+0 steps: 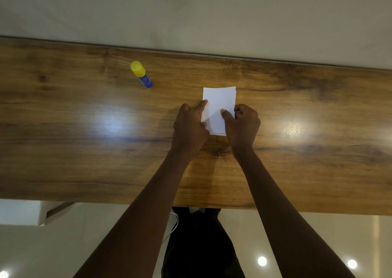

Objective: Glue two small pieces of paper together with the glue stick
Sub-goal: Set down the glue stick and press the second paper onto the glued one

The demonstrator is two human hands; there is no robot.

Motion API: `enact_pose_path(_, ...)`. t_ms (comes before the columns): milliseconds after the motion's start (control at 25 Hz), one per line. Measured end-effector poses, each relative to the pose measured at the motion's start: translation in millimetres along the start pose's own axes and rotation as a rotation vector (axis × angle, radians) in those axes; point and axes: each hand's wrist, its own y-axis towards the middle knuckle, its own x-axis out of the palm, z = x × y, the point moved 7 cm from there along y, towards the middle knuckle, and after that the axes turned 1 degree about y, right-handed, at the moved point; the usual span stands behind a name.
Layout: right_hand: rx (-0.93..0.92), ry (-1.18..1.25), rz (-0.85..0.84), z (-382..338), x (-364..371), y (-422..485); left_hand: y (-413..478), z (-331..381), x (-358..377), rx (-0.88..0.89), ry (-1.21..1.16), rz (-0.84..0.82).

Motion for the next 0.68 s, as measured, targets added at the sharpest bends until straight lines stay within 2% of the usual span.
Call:
enact_pose_path(320,-0.031,-0.017,0.059,0.1,-6.1,1.6,0.3,1.2,-3.0,0.0,-0.009,0.021)
enact_pose_path(680,0.044,-0.036,0.074,10.1,-10.4,6.2,2.9,-1.2,-1.7,-0.025,-0.02,0.026)
